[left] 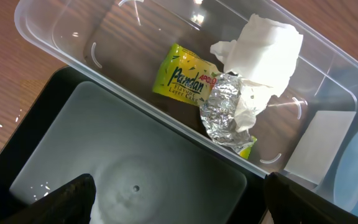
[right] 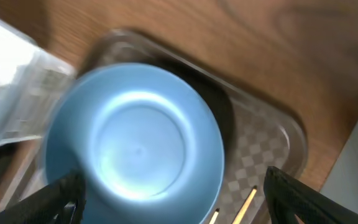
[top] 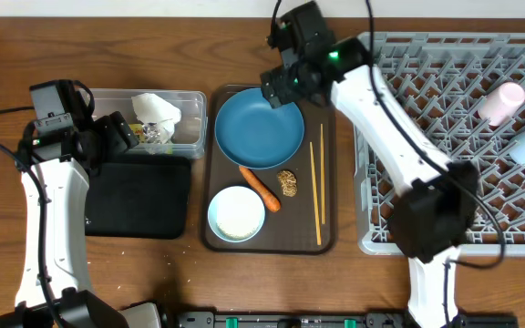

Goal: Sort waste into correct bins and load items into the dishwasher rack

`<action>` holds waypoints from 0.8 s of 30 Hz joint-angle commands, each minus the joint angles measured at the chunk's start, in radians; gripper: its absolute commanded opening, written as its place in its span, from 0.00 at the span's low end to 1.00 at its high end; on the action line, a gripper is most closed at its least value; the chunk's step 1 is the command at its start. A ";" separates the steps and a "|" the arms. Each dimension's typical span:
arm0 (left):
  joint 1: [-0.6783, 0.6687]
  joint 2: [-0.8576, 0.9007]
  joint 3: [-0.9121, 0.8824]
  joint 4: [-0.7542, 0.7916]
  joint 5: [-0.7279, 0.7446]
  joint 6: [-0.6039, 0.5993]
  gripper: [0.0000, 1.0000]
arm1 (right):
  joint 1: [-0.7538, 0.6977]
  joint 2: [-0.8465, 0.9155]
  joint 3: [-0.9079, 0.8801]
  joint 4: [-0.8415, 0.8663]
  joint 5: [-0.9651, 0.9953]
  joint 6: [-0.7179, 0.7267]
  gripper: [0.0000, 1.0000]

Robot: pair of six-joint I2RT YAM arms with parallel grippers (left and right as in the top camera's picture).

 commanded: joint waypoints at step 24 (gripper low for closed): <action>0.003 -0.007 0.005 -0.004 -0.008 0.005 0.88 | -0.021 0.219 0.012 -0.061 0.070 0.122 0.01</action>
